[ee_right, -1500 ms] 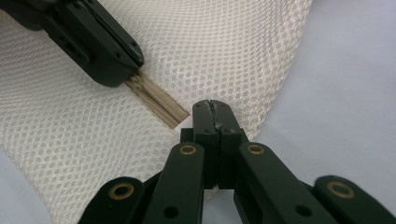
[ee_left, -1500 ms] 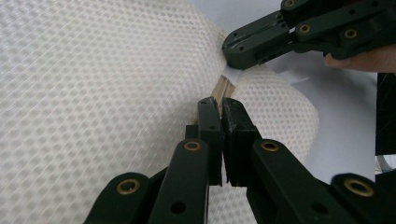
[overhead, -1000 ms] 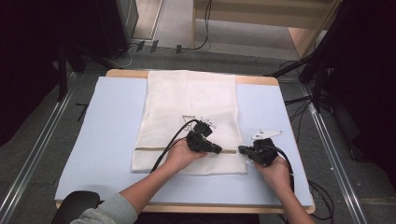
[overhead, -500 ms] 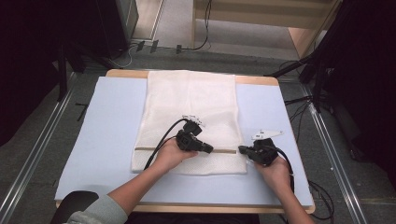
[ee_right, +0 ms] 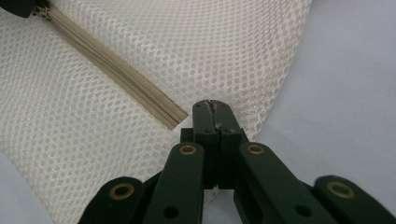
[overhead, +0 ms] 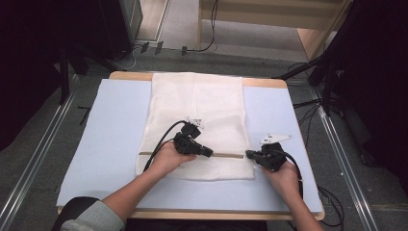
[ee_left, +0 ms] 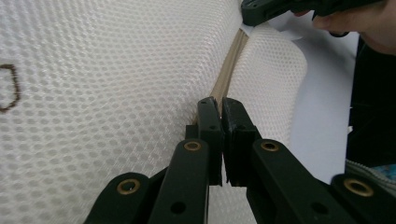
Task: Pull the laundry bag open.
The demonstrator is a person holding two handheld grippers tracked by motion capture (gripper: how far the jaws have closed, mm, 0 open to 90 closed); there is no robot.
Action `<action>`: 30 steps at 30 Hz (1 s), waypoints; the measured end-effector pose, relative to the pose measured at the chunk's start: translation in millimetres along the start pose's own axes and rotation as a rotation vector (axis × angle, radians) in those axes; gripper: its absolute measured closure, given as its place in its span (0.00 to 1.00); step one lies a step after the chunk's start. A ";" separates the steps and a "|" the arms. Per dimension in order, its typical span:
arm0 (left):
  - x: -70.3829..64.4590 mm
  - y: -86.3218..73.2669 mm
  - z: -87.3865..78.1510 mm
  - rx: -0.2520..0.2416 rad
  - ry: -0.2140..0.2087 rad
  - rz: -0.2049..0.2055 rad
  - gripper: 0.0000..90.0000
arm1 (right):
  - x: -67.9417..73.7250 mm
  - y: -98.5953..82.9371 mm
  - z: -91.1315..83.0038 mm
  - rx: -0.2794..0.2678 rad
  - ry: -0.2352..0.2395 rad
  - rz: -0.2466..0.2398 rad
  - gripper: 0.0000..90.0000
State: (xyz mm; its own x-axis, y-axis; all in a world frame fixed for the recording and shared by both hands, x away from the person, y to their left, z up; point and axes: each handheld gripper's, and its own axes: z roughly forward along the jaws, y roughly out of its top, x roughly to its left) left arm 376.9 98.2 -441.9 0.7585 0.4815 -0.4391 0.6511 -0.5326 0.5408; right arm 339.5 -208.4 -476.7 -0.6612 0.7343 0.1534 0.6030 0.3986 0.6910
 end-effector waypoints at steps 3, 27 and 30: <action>1.4 -1.4 -5.3 -0.008 -0.006 -0.003 0.99 | 0.1 0.2 0.2 -0.001 -0.001 -0.004 1.00; 10.6 -9.9 -20.8 -0.005 -0.006 -0.020 0.99 | 0.4 0.3 0.0 0.001 -0.001 0.003 1.00; 11.8 -11.2 -23.5 -0.009 -0.002 -0.014 0.99 | 0.3 0.3 0.3 -0.002 -0.001 -0.001 1.00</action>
State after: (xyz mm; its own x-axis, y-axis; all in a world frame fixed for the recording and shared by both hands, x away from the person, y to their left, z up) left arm 377.9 126.1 -436.2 0.7493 0.4877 -0.4481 0.6615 -0.5192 0.5411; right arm 339.6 -207.9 -476.7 -0.6614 0.7345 0.1522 0.6017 0.3983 0.6923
